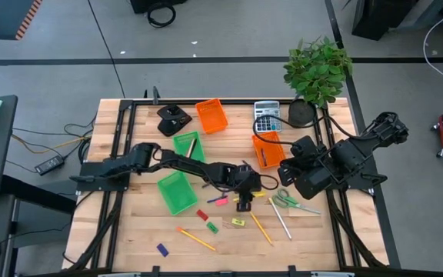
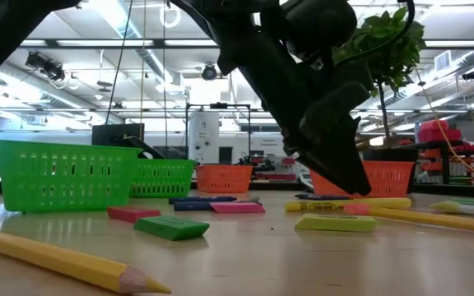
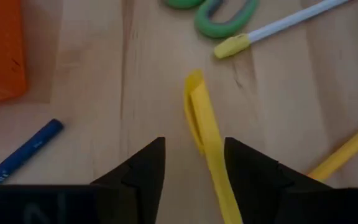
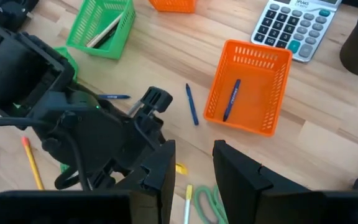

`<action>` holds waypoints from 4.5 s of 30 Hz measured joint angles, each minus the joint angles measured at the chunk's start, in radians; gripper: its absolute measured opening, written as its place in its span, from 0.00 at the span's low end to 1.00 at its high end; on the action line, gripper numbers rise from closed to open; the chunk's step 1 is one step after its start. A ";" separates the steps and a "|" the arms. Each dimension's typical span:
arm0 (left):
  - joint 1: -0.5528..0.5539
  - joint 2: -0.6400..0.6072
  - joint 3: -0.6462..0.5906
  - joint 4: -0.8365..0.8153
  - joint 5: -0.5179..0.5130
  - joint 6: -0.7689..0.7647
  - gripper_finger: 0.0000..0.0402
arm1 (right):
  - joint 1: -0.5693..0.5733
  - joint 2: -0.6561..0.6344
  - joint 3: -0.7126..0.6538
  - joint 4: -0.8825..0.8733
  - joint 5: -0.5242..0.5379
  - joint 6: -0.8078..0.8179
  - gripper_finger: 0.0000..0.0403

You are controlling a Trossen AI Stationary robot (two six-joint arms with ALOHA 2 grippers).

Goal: Sort crayons/erasers/pens/pencils in bins
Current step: Put the yellow pen into the top green bin

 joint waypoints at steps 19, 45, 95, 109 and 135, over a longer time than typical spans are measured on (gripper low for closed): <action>0.005 0.043 0.004 0.013 -0.004 0.033 0.46 | 0.000 0.000 0.000 0.001 0.008 0.034 0.29; 0.049 0.036 0.003 -0.108 0.040 0.034 0.15 | -0.001 0.000 0.000 0.002 0.008 0.038 0.29; 0.145 -0.122 0.263 -0.594 0.031 -0.039 0.09 | -0.006 -0.046 0.001 -0.007 0.099 -0.102 0.29; 0.203 -0.198 0.263 -0.690 0.038 0.041 0.02 | -0.014 -0.128 0.001 -0.008 0.124 -0.137 0.29; 0.290 -0.223 0.262 -0.757 0.265 0.273 0.16 | -0.014 -0.146 0.001 -0.008 0.173 -0.181 0.29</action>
